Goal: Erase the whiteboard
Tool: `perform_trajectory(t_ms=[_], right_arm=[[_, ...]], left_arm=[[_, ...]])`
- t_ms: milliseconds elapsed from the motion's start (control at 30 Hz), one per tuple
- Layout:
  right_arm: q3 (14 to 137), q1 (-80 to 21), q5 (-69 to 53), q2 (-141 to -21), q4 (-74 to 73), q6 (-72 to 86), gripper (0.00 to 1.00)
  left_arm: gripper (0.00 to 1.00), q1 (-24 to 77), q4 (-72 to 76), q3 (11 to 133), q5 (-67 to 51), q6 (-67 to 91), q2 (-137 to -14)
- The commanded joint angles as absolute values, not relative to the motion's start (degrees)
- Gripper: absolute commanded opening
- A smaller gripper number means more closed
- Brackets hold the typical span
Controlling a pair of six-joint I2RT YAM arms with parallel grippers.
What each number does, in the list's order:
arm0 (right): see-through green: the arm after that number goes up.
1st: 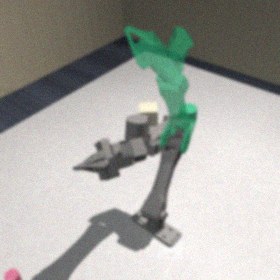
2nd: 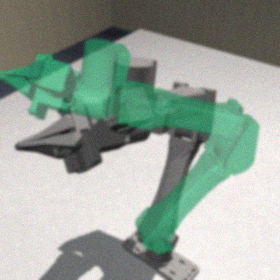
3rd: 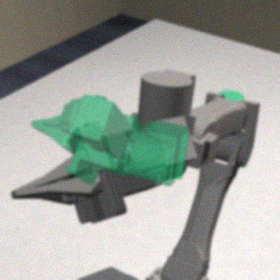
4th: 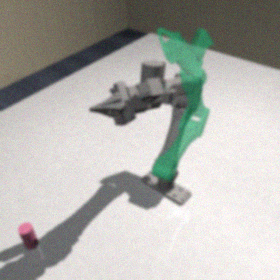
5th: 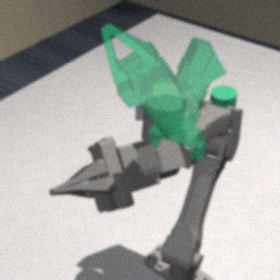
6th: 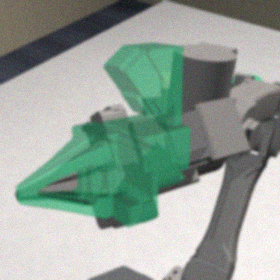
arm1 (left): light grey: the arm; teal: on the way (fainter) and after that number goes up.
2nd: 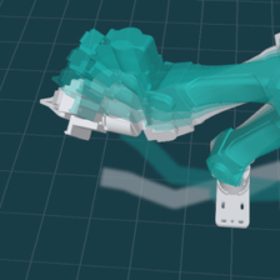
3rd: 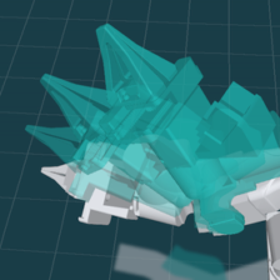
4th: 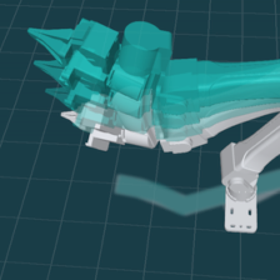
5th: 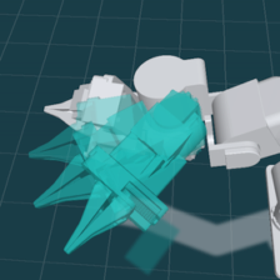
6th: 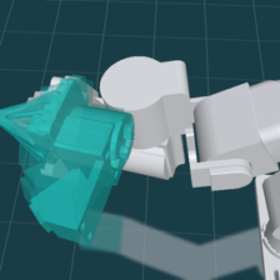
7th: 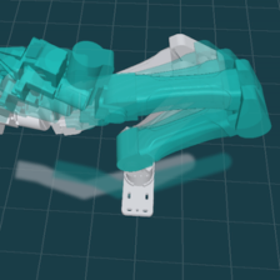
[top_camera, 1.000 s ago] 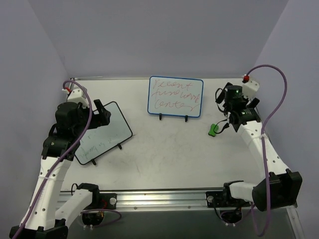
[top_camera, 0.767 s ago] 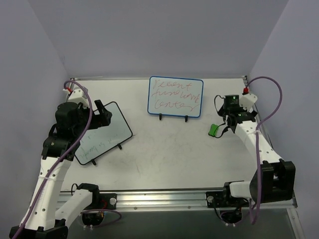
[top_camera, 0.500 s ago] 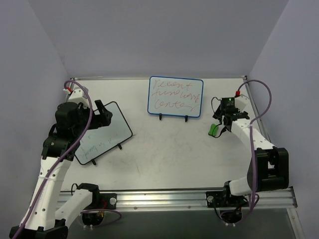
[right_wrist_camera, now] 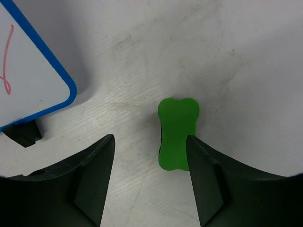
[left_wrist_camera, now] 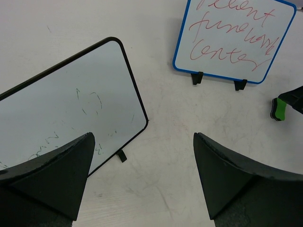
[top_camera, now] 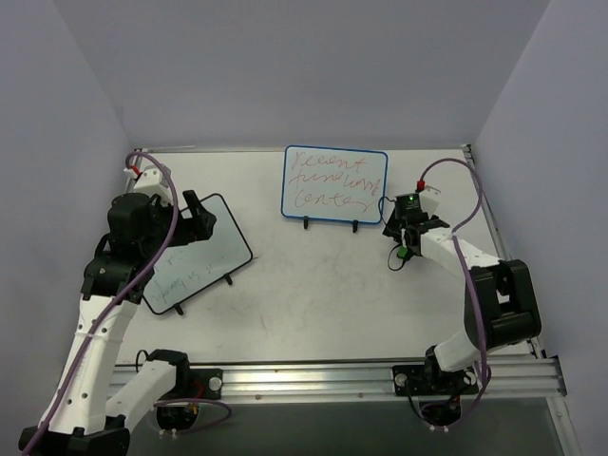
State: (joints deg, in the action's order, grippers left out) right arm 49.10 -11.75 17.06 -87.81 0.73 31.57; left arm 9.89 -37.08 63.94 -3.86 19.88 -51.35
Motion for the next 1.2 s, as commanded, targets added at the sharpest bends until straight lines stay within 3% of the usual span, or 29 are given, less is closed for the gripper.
perform_trajectory(t_ms=[0,467,1167], right_arm=[[47.55,-11.69,18.54,-88.42,2.11,32.52,0.55],[45.88,-9.14,15.65,-89.74,4.65,29.53,0.49],[44.74,-7.65,13.71,-89.38,5.01,29.44,0.49]], left_arm=[[0.94,9.40,-36.39,63.72,-5.10,19.78,-51.59],[0.94,9.40,-36.21,63.63,-6.06,19.95,-52.91],[0.94,9.40,-36.30,63.63,-6.24,20.13,-53.53]])
